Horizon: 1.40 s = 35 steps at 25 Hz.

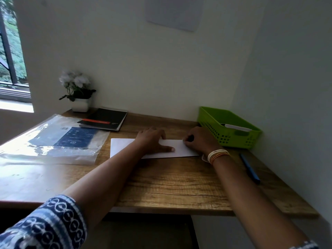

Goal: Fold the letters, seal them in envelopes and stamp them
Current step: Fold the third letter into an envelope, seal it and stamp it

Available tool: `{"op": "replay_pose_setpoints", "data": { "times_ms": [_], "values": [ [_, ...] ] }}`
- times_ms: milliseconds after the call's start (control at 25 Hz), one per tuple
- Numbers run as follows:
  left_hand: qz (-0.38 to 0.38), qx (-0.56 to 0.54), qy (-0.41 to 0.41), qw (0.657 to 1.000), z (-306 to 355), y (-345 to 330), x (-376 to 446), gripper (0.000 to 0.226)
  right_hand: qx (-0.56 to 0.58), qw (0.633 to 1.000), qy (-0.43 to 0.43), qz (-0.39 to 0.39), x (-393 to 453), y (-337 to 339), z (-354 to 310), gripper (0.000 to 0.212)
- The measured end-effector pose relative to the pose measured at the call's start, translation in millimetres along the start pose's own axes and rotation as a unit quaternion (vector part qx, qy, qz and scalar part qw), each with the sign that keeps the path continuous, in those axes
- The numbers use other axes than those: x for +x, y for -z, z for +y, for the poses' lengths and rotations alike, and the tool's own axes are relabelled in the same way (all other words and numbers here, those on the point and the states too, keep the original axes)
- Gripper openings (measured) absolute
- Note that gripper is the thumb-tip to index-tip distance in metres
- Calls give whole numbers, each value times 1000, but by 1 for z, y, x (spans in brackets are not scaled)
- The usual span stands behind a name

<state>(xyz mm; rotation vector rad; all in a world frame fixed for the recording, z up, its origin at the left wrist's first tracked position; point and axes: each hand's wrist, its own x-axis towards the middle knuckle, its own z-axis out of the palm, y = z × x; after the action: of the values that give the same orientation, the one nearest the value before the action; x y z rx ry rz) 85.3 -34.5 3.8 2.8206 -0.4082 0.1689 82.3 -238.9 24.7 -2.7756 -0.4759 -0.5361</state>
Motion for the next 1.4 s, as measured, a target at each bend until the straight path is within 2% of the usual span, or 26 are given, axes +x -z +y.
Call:
{"op": "replay_pose_setpoints", "data": {
  "times_ms": [440,680,800,880,1040,1120,1400],
  "values": [
    [5,-6,-6,1000,-2,0,1,66,14,999,32,-41,4,0,3,13],
    [7,-12,-9,1000,-2,1,-1,65,6,994,28,-104,10,2,5,11],
    [10,-12,-8,1000,-2,0,-1,65,14,991,9,-135,11,5,6,24],
    [12,-9,-5,1000,-2,0,-1,65,30,992,-5,-121,10,4,10,18],
    [3,-9,-2,1000,-3,-1,1,65,73,996,-52,-26,8,-3,17,11],
    [-1,-12,-1,1000,-4,-1,2,64,69,995,-66,-20,10,-5,15,11],
    [6,-10,-4,1000,-3,-1,1,65,55,989,-74,-119,13,-1,10,25]
  ]
}}
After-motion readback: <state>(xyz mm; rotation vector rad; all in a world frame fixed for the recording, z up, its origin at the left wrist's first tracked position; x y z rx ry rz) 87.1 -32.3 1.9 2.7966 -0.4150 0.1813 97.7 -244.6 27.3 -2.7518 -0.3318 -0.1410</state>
